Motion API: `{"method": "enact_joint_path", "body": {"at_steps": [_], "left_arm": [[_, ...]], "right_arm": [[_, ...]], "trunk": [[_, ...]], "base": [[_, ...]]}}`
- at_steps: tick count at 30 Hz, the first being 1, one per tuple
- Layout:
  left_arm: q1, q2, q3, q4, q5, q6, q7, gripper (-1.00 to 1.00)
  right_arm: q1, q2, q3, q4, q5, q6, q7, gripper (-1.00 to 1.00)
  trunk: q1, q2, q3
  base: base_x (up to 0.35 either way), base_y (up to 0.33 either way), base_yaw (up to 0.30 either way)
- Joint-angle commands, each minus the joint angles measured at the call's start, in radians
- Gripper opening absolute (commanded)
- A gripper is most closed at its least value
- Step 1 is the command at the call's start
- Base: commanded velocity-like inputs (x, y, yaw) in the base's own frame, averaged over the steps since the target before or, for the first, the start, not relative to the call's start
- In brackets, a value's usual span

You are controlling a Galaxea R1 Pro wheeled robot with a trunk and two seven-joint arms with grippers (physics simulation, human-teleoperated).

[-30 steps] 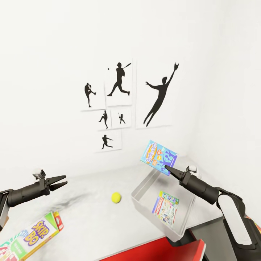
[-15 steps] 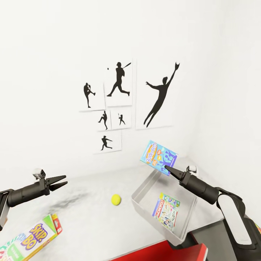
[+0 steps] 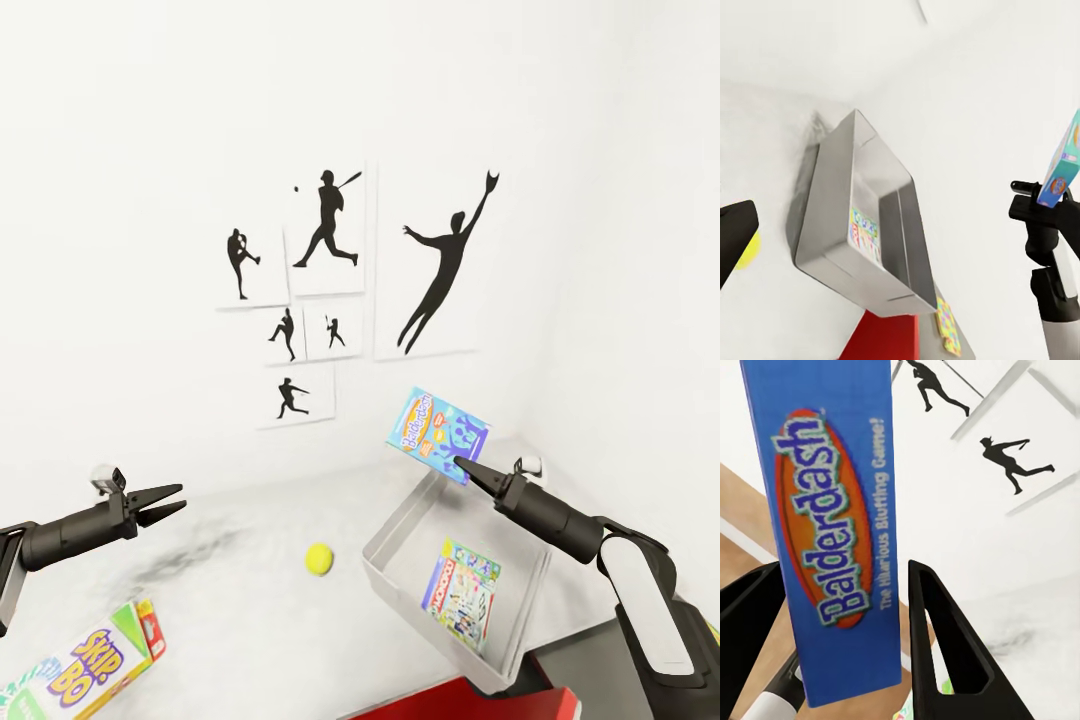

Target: Put all the toys in the child's room - the three board games (two on the bed and one on the table), the two jigsaw puzzles on the table, and the tennis ball on the table - inside the toy box on the table in the child's room.

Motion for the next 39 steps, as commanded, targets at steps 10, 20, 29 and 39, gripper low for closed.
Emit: {"method": "enact_joint_path", "body": {"at_steps": [10, 20, 29, 39], "left_arm": [[-0.001, 0.000, 0.000, 0.000, 0.000, 0.011, -0.004, 1.00], [-0.001, 0.000, 0.001, 0.000, 0.000, 0.011, -0.004, 1.00], [-0.001, 0.000, 0.000, 0.000, 0.000, 0.011, -0.004, 1.00], [-0.001, 0.000, 0.001, 0.000, 0.001, 0.011, -0.004, 1.00]], "right_arm": [[-0.001, 0.000, -0.001, 0.000, -0.002, 0.005, 0.004, -1.00], [-0.001, 0.000, -0.001, 0.000, -0.002, 0.005, 0.004, -1.00], [-0.001, 0.000, -0.001, 0.000, -0.003, 0.005, 0.003, -1.00], [-0.001, 0.000, -0.001, 0.000, -0.003, 0.005, 0.004, -1.00]], "trunk": [[0.001, -0.002, 0.003], [0.001, -0.002, 0.004], [0.001, -0.002, 0.007], [0.001, -0.002, 0.015]], "base": [[0.021, 0.000, -0.095], [0.001, 0.028, -0.020], [0.063, 0.012, -0.083], [0.002, -0.001, -0.153]]}}
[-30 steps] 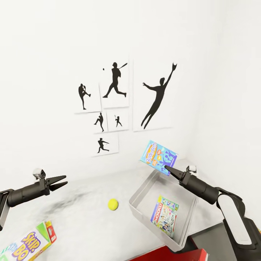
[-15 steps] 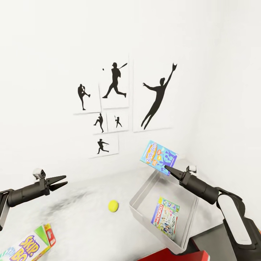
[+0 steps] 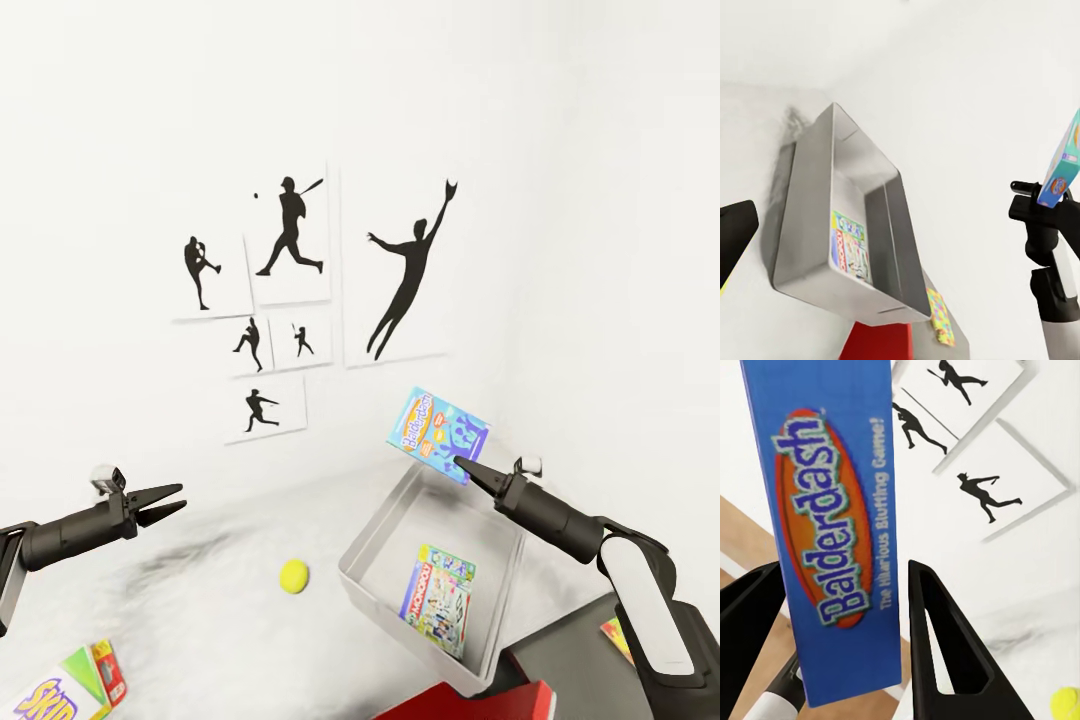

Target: Put all the toys in the child's room - the three board games (two on the bed and one on the table), the two jigsaw puzzles on the table, and the tennis ball on the table - inside the toy box on the table in the child's room.

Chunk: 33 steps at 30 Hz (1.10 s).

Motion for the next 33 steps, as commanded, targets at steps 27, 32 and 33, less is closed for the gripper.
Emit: {"method": "enact_joint_path", "body": {"at_steps": [27, 32, 33], "left_arm": [[-0.001, 0.000, 0.000, 0.000, -0.002, 0.011, -0.004, 1.00], [-0.001, 0.000, 0.000, 0.000, -0.002, 0.011, -0.004, 1.00], [-0.001, 0.000, 0.000, 0.000, -0.002, 0.011, -0.004, 1.00]], "right_arm": [[-0.001, 0.000, -0.002, 0.001, 0.000, 0.005, 0.000, -1.00], [-0.001, 0.001, -0.007, 0.039, -0.001, -0.008, -0.040, -1.00], [-0.001, 0.001, -0.012, 0.058, -0.002, -0.018, -0.059, -1.00]], "trunk": [[0.001, -0.002, -0.002], [0.001, -0.002, -0.002], [0.001, -0.002, -0.002]], "base": [[0.000, -0.019, -0.002], [0.000, 0.000, 0.000], [0.000, 0.000, 0.000]]}}
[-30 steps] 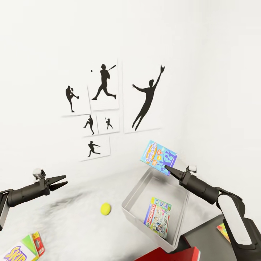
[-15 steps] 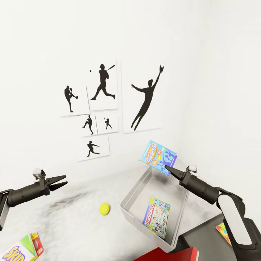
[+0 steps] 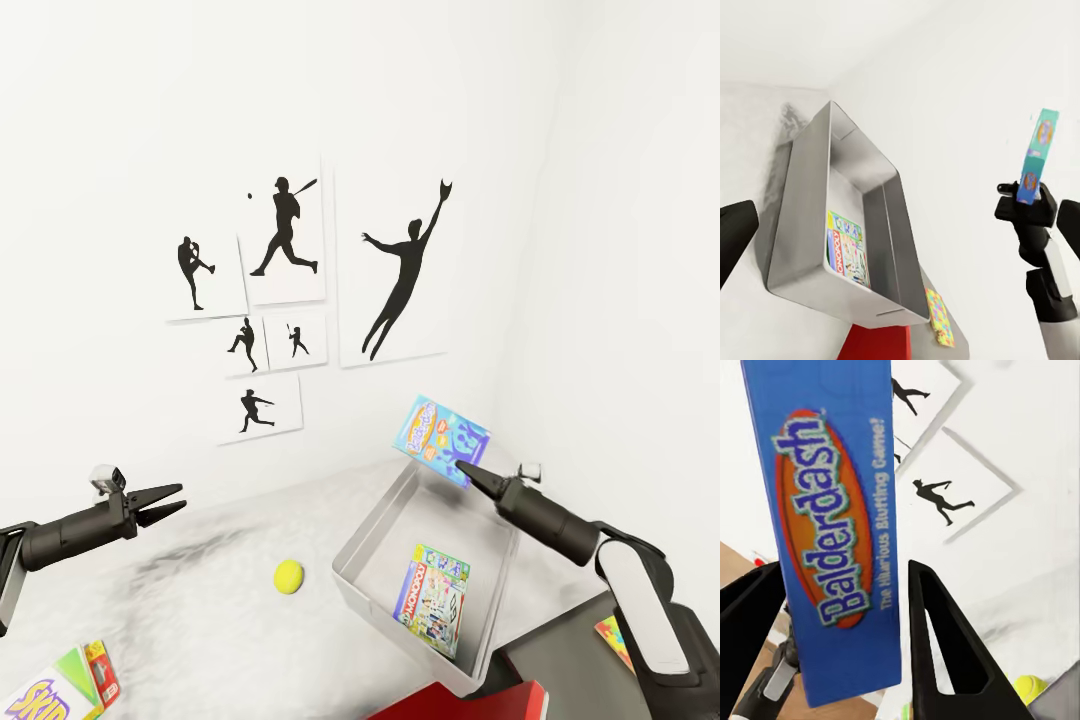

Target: Put all the toys in the child's room - the three board games (two on the bed and one on the table), the two jigsaw puzzles on the table, and the tennis ball on the table - inside the toy box on the table in the child's room.

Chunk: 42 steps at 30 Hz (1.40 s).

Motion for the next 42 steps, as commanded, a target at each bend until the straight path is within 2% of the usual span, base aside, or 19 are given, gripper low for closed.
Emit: {"method": "enact_joint_path", "body": {"at_steps": [1, 3, 9, 13, 17, 22, 29, 34, 38, 42], "left_arm": [[-0.001, 0.000, 0.000, 0.000, -0.001, 0.011, -0.004, 1.00], [-0.001, 0.000, 0.000, 0.000, -0.001, 0.011, -0.004, 1.00], [-0.001, 0.000, -0.001, 0.000, -0.001, 0.011, -0.004, 1.00], [-0.001, -0.001, -0.001, 0.000, -0.002, 0.011, -0.004, 1.00], [-0.001, -0.001, -0.001, 0.000, -0.001, 0.011, -0.004, 1.00], [-0.001, -0.001, -0.001, 0.000, -0.001, 0.011, -0.004, 1.00], [-0.001, 0.000, 0.000, 0.000, 0.000, 0.011, -0.004, 1.00], [-0.001, 0.001, 0.001, 0.000, 0.000, 0.011, -0.004, 1.00], [-0.001, 0.002, 0.001, 0.000, 0.001, 0.011, -0.004, 1.00], [-0.001, 0.002, 0.001, 0.000, 0.001, 0.011, -0.004, 1.00]], "right_arm": [[-0.001, 0.000, -0.007, 0.017, -0.009, 0.002, -0.015, -1.00], [-0.001, 0.000, -0.015, 0.041, -0.011, -0.006, -0.045, -1.00], [-0.001, -0.012, -0.024, 0.073, -0.012, -0.003, -0.060, -1.00], [-0.013, -0.016, -0.052, 0.186, -0.013, 0.019, -0.097, -1.00], [-0.087, -0.019, -0.064, 0.260, -0.013, 0.098, -0.174, -1.00], [-0.153, -0.019, -0.075, 0.292, -0.016, 0.140, -0.267, -1.00], [-0.222, -0.020, -0.078, 0.331, -0.018, 0.161, -0.397, -1.00], [-0.287, -0.024, -0.077, 0.418, -0.018, 0.164, -0.483, -1.00], [-0.311, -0.061, -0.077, 0.495, -0.018, 0.175, -0.522, -1.00], [-0.350, -0.077, -0.070, 0.577, -0.018, 0.180, -0.539, -1.00]], "trunk": [[0.001, -0.002, -0.002], [0.001, -0.002, -0.002], [0.001, -0.002, -0.002], [0.001, -0.002, -0.002], [0.001, -0.002, -0.002], [0.001, -0.002, -0.002], [0.001, -0.002, -0.002], [0.001, -0.002, -0.002], [0.001, -0.002, -0.002], [0.001, -0.002, -0.002]], "base": [[0.000, 0.000, 0.000], [0.000, 0.000, 0.000], [0.000, 0.000, 0.000], [0.000, 0.000, 0.000], [0.000, 0.000, 0.000], [0.000, 0.000, 0.000], [0.000, 0.000, 0.000], [0.000, 0.000, 0.000], [0.000, 0.000, 0.000], [0.000, 0.000, 0.000]]}}
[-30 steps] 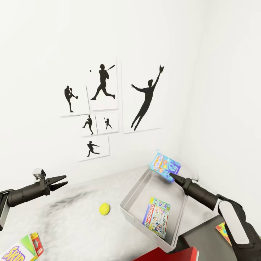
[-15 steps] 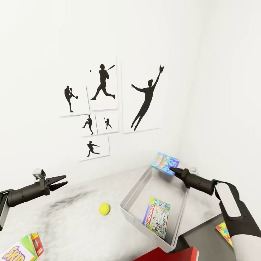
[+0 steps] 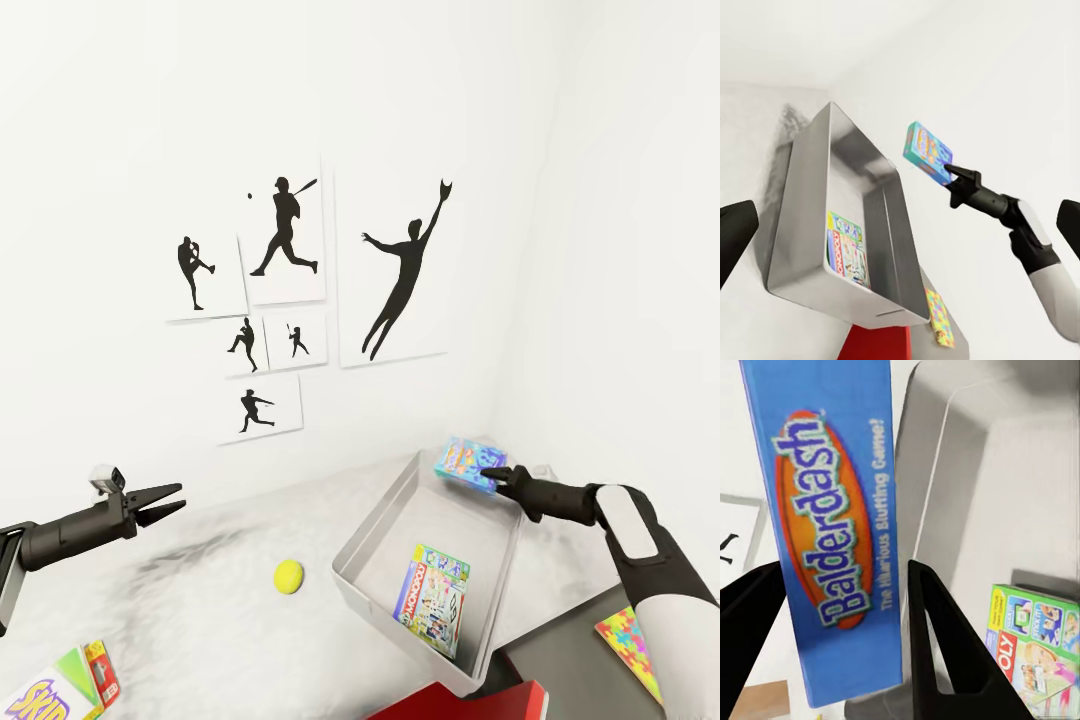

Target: Put all the toys in the child's room - the three board games (two on the bed and one on the table), the two jigsaw puzzles on the table, and the tennis ball on the table - inside the toy box on the table in the child's room.

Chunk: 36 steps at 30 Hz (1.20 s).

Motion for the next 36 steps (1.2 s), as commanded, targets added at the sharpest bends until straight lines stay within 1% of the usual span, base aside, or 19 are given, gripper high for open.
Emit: {"method": "enact_joint_path", "body": {"at_steps": [1, 4, 7, 11, 15, 18, 22, 24, 28, 31, 36], "left_arm": [[-0.001, 0.000, 0.000, 0.000, -0.001, 0.011, -0.004, 1.00], [-0.001, 0.000, 0.000, 0.000, 0.001, 0.011, -0.004, 1.00], [-0.001, 0.000, 0.000, 0.000, 0.001, 0.011, -0.004, 1.00], [-0.001, 0.000, 0.000, 0.000, 0.001, 0.011, -0.004, 1.00], [-0.001, 0.000, 0.000, 0.000, 0.002, 0.011, -0.004, 1.00], [-0.001, 0.000, 0.000, 0.000, 0.002, 0.011, -0.004, 1.00], [-0.001, 0.000, 0.001, 0.000, 0.002, 0.011, -0.004, 1.00], [-0.001, 0.001, 0.002, 0.000, 0.002, 0.011, -0.004, 1.00], [-0.001, 0.001, 0.002, 0.000, 0.002, 0.011, -0.004, 1.00], [-0.001, 0.002, 0.002, 0.000, 0.002, 0.011, -0.004, 1.00], [-0.001, 0.002, 0.002, 0.000, 0.003, 0.011, -0.004, 1.00]], "right_arm": [[-0.007, -0.002, -0.001, 0.019, 0.006, 0.005, 0.007, -1.00], [-0.018, -0.008, 0.000, 0.059, 0.008, 0.005, 0.004, -1.00], [-0.022, -0.012, 0.001, 0.073, 0.009, 0.005, -0.007, -1.00], [-0.025, -0.011, 0.002, 0.078, 0.009, 0.005, -0.056, -1.00], [-0.040, 0.000, 0.004, 0.084, 0.009, 0.005, -0.109, -1.00], [-0.062, 0.004, 0.016, 0.114, 0.008, 0.005, -0.129, -1.00], [-0.102, 0.007, 0.044, 0.177, 0.008, 0.002, -0.155, -1.00], [-0.119, 0.017, 0.052, 0.191, 0.008, 0.001, -0.178, -1.00], [-0.146, 0.053, 0.060, 0.211, 0.008, 0.000, -0.243, -1.00], [-0.163, 0.076, 0.061, 0.227, 0.007, -0.001, -0.294, -1.00], [-0.178, 0.105, 0.062, 0.254, 0.007, -0.006, -0.343, -1.00]], "trunk": [[0.001, -0.002, -0.002], [0.001, -0.002, -0.002], [0.001, -0.002, -0.002], [0.001, -0.002, -0.002], [0.001, -0.002, -0.002], [0.001, -0.002, -0.002], [0.001, -0.002, -0.002], [0.001, -0.002, -0.002], [0.001, -0.002, -0.002], [0.001, -0.002, -0.002], [0.001, -0.002, -0.002]], "base": [[0.000, 0.000, 0.000], [0.000, 0.000, 0.000], [0.000, 0.000, 0.000], [0.000, 0.000, 0.000], [0.000, 0.000, 0.000], [0.000, 0.000, 0.000], [0.000, 0.000, 0.000], [0.000, 0.000, 0.000], [0.000, 0.000, 0.000], [0.000, 0.000, 0.000], [0.000, 0.000, 0.000]]}}
